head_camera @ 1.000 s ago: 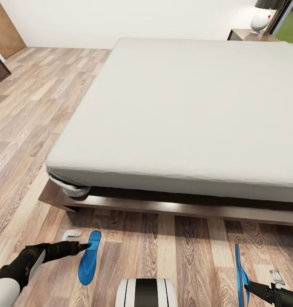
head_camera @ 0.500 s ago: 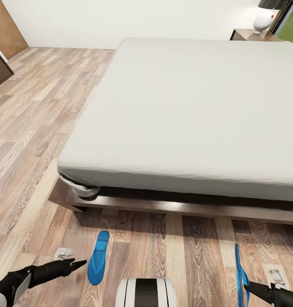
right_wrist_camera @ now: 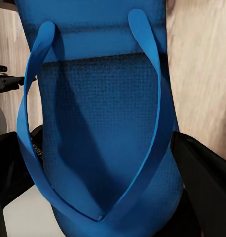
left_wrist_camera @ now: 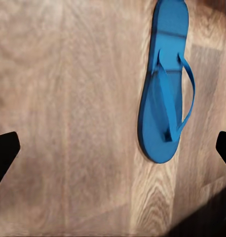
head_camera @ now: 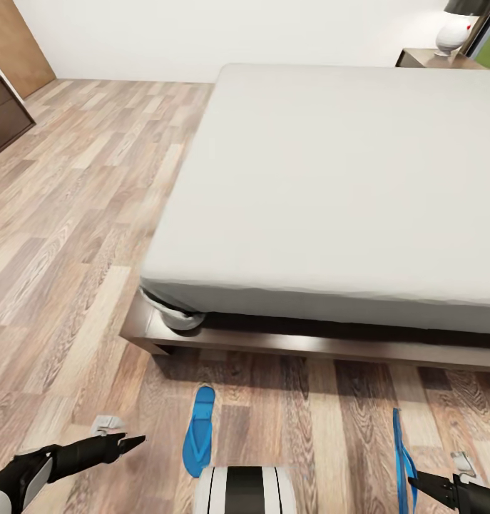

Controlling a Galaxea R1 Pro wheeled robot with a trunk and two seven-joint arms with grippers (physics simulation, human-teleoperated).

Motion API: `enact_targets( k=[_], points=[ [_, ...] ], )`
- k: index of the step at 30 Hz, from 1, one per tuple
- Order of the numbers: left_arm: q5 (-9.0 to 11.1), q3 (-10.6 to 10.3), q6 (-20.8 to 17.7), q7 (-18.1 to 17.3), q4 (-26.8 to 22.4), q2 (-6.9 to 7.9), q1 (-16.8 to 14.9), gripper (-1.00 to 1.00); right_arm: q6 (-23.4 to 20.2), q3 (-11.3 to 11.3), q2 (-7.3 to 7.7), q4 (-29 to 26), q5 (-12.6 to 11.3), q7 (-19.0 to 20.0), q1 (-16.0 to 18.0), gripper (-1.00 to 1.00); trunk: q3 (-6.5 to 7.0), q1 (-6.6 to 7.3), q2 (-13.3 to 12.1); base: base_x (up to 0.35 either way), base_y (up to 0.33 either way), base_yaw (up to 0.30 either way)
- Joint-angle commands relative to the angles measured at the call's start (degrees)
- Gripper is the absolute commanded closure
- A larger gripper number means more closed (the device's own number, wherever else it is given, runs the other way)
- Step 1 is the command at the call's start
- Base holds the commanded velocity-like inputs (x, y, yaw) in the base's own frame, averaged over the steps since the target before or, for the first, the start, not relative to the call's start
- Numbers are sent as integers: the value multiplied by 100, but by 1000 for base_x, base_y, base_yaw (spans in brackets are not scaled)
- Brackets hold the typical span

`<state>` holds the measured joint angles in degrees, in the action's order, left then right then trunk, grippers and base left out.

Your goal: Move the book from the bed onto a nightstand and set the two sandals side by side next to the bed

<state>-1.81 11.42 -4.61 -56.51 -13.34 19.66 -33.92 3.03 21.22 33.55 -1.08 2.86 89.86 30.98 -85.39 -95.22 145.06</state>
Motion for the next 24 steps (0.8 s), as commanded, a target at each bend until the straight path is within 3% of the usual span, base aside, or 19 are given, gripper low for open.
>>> enact_targets(
  k=[1,5,9,14,17,19,24],
  points=[
    [-20,39,-49,-27,-2,-4,-1,-100,31,31,2,3,30,14,4,100,-3,1,1,0,318,0],
    [-21,36,-49,-15,60,-20,-1,-100,39,31,-2,-30,23,12,4,100,-3,1,1,0,318,0],
    [-21,36,-49,-3,89,-25,-1,-100,36,52,1,-65,22,-476,4,100,-3,1,1,0,318,0],
    [-21,35,-49,-7,94,-30,-1,-100,31,56,-1,-353,21,-1323,4,100,-3,1,1,0,318,0],
    [-21,35,-49,-9,95,-40,-1,-100,0,42,-5,-914,21,-1847,4,100,-3,1,1,0,318,0],
    [-22,35,-49,-3,95,-48,-1,-100,-36,26,-6,-1463,28,-2393,4,100,-3,1,1,0,318,0],
    [-21,35,-49,6,96,-48,-1,-100,-47,22,-6,-1636,39,-3146,4,100,-3,1,1,0,318,0]
  ],
)
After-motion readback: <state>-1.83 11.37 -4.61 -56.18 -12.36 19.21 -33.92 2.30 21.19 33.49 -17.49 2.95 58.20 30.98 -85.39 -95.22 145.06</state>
